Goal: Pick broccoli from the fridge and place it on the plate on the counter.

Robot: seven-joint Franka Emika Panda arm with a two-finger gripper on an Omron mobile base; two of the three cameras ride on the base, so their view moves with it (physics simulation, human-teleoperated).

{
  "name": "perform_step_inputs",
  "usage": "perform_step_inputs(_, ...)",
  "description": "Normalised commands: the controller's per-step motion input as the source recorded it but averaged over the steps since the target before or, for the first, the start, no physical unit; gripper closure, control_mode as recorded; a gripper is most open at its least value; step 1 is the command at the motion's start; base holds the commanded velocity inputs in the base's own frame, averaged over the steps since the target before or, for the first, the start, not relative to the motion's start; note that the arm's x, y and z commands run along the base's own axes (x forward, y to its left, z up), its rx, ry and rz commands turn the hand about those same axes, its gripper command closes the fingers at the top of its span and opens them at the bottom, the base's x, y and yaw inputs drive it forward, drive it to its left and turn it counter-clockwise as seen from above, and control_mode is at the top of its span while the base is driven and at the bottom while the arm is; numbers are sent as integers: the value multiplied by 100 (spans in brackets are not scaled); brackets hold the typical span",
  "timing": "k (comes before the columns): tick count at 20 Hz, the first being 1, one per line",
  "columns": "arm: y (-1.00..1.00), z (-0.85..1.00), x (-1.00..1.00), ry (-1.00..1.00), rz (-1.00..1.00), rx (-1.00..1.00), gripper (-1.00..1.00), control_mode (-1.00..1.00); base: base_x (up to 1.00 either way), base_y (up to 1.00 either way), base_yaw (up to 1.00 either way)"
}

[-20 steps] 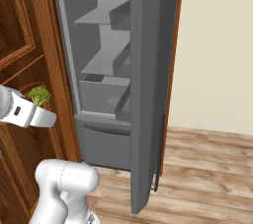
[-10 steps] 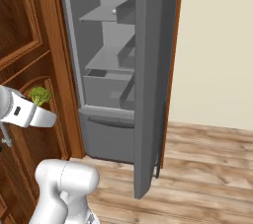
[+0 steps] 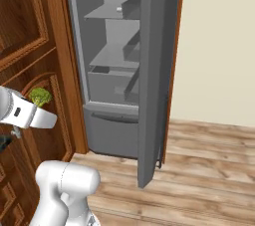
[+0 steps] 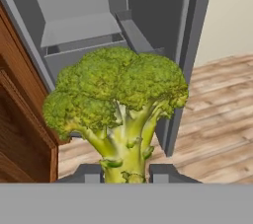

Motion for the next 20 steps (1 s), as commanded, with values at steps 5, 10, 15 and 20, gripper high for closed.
perform_step_inputs(5,0,0,0,0,0,0,100,100,-40,2,5)
perform_step_inputs(10,0,0,0,0,0,0,100,100,-40,0,9)
perform_step_inputs(15,0,0,0,0,0,0,100,100,-36,0,11)
perform_step_inputs(20,0,0,0,0,0,0,100,100,-35,0,11)
